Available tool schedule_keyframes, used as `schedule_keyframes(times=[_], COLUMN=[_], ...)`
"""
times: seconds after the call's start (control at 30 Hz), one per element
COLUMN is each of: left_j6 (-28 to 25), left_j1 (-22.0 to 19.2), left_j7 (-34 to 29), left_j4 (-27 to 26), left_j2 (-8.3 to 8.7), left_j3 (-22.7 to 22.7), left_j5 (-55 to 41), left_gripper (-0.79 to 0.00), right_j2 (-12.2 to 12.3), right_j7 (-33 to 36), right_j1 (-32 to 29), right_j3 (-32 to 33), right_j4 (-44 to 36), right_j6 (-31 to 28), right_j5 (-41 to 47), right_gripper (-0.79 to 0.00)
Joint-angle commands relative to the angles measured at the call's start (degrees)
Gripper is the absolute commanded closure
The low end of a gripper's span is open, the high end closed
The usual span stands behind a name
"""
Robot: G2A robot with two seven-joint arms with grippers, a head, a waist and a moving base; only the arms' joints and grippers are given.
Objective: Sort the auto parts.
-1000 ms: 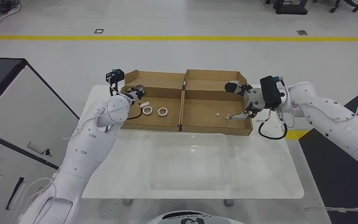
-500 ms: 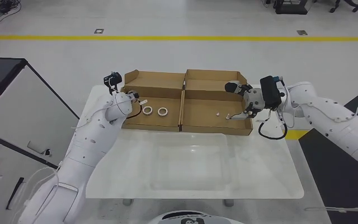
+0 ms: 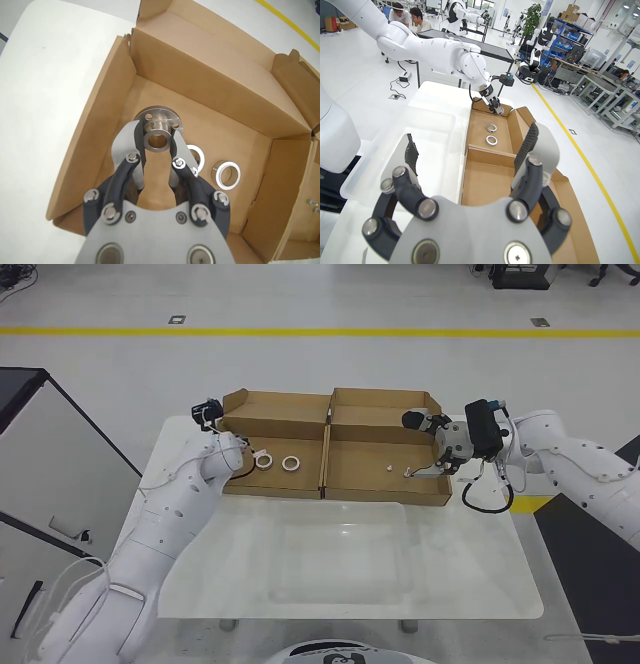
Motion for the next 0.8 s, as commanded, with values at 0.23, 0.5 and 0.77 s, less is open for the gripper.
schedule_keyframes(times=[0.23,0.5,0.77], left_j6=[-0.3,-0.22,-0.61], left_j1=[-0.08,0.2,0.48], left_j7=[-0.34,-0.59,-1.21], left_j4=[2.17,3.29,3.75], left_j2=[-0.63,-1.17,-1.54], left_j3=[0.59,1.05,1.18], left_j5=[1.37,2.81,4.19], left_gripper=[0.0,0.0,0.0], right_j2=[0.0,0.0,0.0], right_j7=[0.0,0.0,0.0], right_j1=[0.0,0.0,0.0], right_j3=[0.0,0.0,0.0], right_j4=[0.0,0.0,0.0], right_j6=[0.0,0.0,0.0], right_j5=[0.0,0.0,0.0], right_gripper=[-0.785,-0.785,-0.785])
